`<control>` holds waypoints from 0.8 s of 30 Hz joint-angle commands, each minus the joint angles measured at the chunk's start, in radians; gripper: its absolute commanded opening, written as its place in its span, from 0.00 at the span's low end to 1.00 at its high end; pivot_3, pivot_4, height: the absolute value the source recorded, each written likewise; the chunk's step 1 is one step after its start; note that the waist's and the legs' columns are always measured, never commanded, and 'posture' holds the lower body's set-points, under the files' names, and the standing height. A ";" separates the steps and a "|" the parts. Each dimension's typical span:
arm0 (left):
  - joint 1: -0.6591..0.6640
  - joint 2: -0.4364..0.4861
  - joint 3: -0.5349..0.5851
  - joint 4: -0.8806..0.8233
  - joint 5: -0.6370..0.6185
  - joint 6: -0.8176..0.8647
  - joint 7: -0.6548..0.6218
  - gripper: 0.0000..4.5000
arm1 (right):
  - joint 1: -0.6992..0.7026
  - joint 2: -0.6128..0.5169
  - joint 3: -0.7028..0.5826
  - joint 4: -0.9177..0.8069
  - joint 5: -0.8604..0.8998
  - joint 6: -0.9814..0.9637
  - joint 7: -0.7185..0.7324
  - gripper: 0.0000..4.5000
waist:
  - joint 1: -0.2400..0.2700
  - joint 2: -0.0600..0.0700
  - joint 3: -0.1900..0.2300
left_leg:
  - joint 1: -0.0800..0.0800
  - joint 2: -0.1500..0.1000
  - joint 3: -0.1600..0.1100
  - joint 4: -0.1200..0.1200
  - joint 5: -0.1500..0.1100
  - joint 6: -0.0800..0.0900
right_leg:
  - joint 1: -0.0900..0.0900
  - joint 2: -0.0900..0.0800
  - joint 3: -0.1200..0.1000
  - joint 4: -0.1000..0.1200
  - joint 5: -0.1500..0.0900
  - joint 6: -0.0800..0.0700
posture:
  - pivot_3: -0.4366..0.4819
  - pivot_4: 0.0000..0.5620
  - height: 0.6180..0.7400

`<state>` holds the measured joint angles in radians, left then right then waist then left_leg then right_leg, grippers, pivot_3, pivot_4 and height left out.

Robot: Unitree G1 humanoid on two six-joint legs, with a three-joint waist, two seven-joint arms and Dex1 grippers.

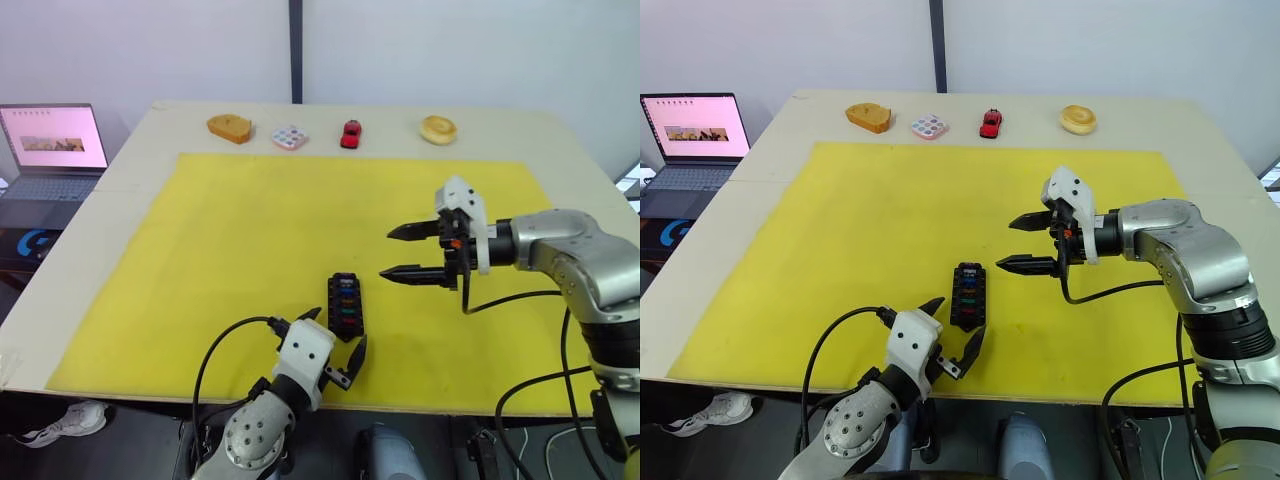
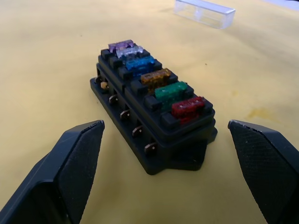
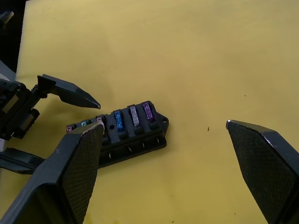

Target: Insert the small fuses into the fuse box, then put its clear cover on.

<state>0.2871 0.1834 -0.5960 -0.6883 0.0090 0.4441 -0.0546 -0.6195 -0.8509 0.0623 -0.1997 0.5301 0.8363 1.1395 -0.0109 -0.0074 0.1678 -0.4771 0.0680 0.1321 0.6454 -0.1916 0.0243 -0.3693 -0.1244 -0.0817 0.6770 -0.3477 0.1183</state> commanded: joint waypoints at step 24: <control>0.015 -0.060 -0.123 0.059 -0.092 -0.051 -0.003 0.13 | 0.046 -0.065 -0.077 -0.094 0.066 0.039 -0.044 1.00 | 0.004 0.001 0.000 | 0.000 -0.001 0.000 0.001 -0.001 0.001 | 0.003 -0.001 -0.001 -0.003 0.000 0.000 | 0.48 0.27 1.00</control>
<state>0.2462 0.1575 -0.5949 -0.5948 -0.0617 0.4090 -0.0373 -0.5661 -0.9001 0.0243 -0.2641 0.5773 0.8775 1.0961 -0.0072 -0.0068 0.1674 -0.4770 0.0670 0.1320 0.6460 -0.1925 0.0258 -0.3664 -0.1252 -0.0831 0.6735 -0.3475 0.1186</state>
